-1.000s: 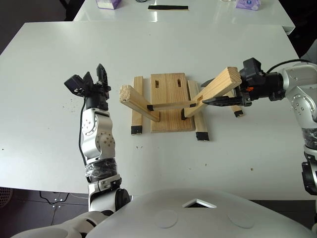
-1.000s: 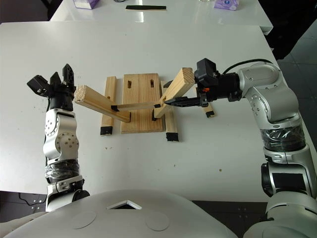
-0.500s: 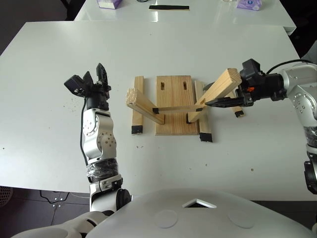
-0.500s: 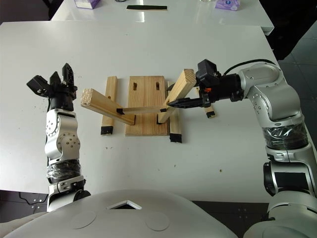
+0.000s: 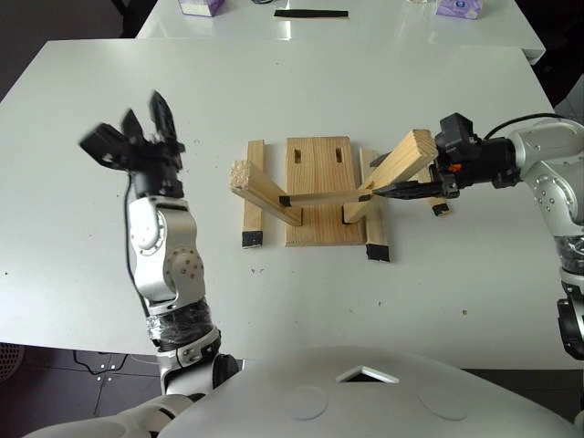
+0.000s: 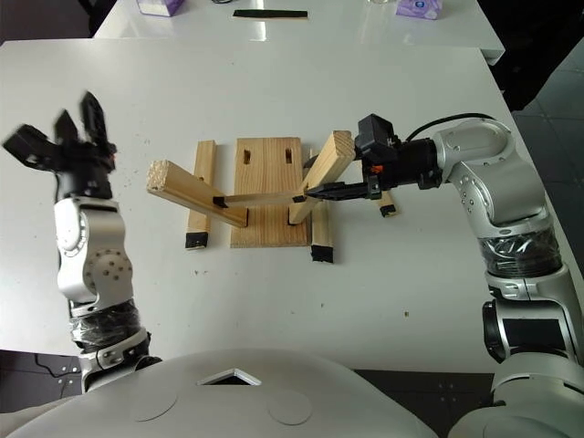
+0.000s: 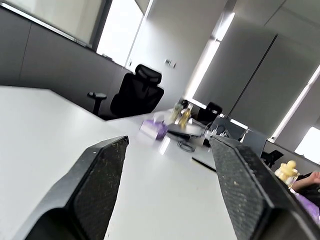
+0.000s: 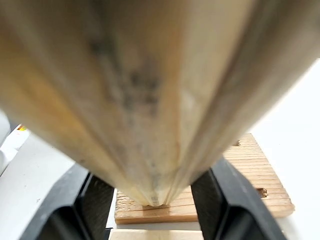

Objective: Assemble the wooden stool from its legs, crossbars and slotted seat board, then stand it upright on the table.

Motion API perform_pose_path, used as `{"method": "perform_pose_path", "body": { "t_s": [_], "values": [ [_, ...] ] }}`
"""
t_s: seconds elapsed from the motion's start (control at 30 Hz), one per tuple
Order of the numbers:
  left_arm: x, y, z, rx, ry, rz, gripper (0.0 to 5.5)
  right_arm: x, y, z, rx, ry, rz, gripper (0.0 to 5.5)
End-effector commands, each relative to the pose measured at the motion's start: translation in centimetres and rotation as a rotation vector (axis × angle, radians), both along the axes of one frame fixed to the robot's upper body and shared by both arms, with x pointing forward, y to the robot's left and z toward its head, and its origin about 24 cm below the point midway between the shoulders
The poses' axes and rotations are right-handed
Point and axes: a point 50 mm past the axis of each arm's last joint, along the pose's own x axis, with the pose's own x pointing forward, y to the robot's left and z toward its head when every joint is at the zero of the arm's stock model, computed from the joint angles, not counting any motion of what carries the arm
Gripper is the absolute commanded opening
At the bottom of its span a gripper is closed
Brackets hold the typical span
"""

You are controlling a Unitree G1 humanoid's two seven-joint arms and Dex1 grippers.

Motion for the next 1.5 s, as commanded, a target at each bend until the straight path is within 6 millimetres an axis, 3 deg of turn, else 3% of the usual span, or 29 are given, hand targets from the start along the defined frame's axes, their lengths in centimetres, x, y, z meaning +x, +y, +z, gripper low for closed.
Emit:
{"method": "perform_pose_path", "body": {
  "t_s": [0.03,0.1,0.2,0.3,0.4,0.7,0.97,1.13,1.5],
  "values": [
    [-0.7,-1.5,5.6,0.049,-0.161,-0.076,3.04,-0.6,0.1,-0.4,-0.019,-0.032,-0.057,2.04],
    [-1.1,-3.1,7.4,0.076,-0.208,-0.158,3.04,-0.7,0.2,-0.5,-0.013,-0.04,-0.071,2.04],
    [-1.9,-6.8,8.5,0.199,-0.212,-0.346,3.04,-0.8,0.5,-0.7,-0.006,-0.058,-0.089,2.04],
    [-2.9,-10.2,7.7,0.354,-0.153,-0.562,3.04,-1.1,0.9,-0.9,0.002,-0.087,-0.105,2.04],
    [-3.5,-11.5,5.6,0.504,-0.026,-0.686,3.04,-1.4,1.3,-1.0,0.006,-0.118,-0.122,2.04],
    [-3.6,-12.7,-0.1,0.714,0.278,-0.737,3.04,-1.6,2.3,-1.4,0.007,-0.171,-0.135,2.04],
    [-3.1,-12.4,-0.3,0.814,0.251,-0.68,3.04,-0.4,2.2,-1.5,-0.018,-0.115,-0.093,2.04],
    [-2.8,-12.5,-2.1,0.866,0.301,-0.673,3.04,0.3,2.3,-1.0,-0.029,-0.082,-0.037,2.04],
    [-0.9,-12.4,-4.3,1.02,0.254,-0.579,3.04,1.5,2.6,-0.2,-0.064,-0.054,0.052,2.04]
  ]
}}
